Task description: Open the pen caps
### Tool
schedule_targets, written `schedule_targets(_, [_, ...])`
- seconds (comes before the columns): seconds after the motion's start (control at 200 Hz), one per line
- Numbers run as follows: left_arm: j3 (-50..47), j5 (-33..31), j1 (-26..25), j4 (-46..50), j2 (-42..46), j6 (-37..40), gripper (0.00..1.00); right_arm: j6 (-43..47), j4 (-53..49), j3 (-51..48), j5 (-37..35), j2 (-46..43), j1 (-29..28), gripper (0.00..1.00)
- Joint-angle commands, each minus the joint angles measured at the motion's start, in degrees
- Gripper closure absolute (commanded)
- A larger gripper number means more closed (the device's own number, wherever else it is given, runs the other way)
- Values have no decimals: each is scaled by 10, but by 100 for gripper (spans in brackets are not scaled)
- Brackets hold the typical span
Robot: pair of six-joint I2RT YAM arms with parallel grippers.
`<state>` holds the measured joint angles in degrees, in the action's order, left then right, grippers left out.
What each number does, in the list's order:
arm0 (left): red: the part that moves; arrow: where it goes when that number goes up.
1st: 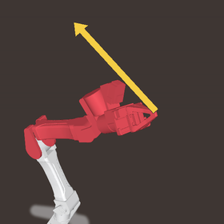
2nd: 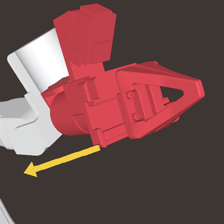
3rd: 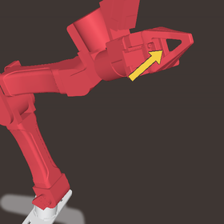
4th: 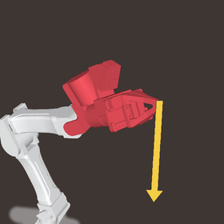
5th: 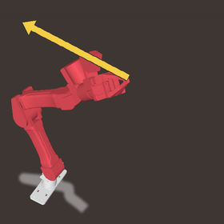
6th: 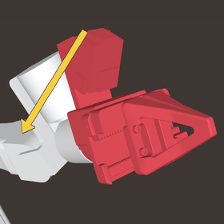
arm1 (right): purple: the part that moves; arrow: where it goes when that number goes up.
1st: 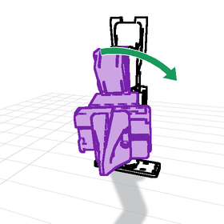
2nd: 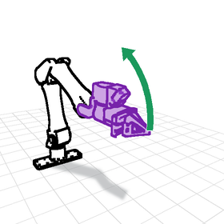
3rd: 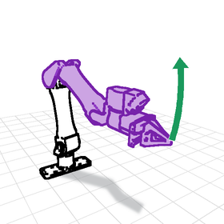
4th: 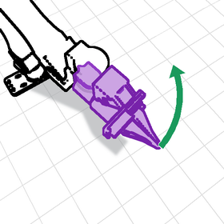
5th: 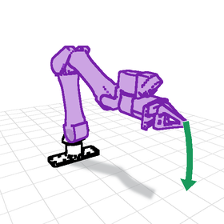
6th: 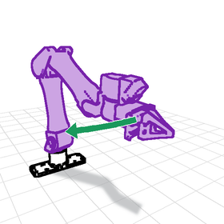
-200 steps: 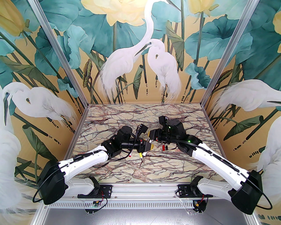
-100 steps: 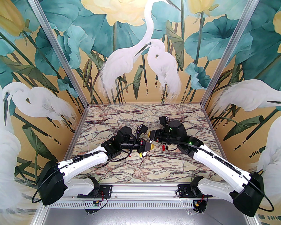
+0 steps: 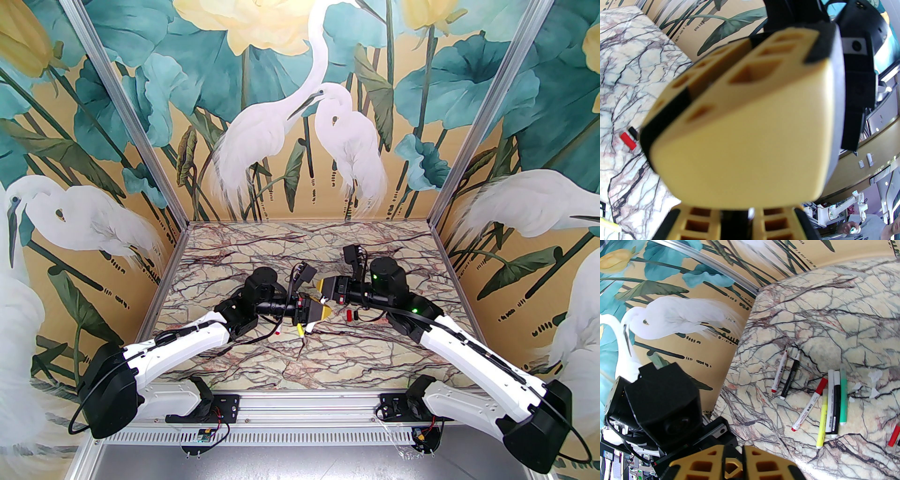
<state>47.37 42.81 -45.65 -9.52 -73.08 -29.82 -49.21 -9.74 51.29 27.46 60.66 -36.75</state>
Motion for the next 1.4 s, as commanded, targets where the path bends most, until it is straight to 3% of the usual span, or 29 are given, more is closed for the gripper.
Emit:
schedule_targets(0.0, [-17, 52, -7, 31, 10, 0, 93, 26, 83, 7, 26, -14, 7, 86])
schedule_targets(0.105, [-16, 47, -8, 54, 9, 13, 93, 19, 100, 7, 16, -15, 12, 86])
schedule_targets(0.245, [14, -61, -45, 173, 16, 89, 95, 13, 78, 21, -41, -11, 12, 86])
schedule_targets(0.41, [16, -106, -56, 192, 20, 99, 95, 1, -14, 56, -151, -9, 16, 87])
schedule_targets(0.525, [20, -121, -65, 201, 19, 106, 95, -11, -33, 61, -177, -9, 25, 87])
schedule_targets(0.735, [28, -98, -81, 204, -9, 110, 95, -33, -58, 60, -214, -17, 43, 87])
schedule_targets(0.945, [29, -9, -85, 180, -26, 99, 94, -51, -47, 18, -220, -48, 66, 87])
schedule_targets(1.14, [10, 57, -82, 98, -19, 47, 94, -14, 33, -33, -147, -91, 97, 87])
schedule_targets(1.395, [19, 61, -77, 110, -31, 45, 94, -2, 69, -56, -66, -108, 139, 87])
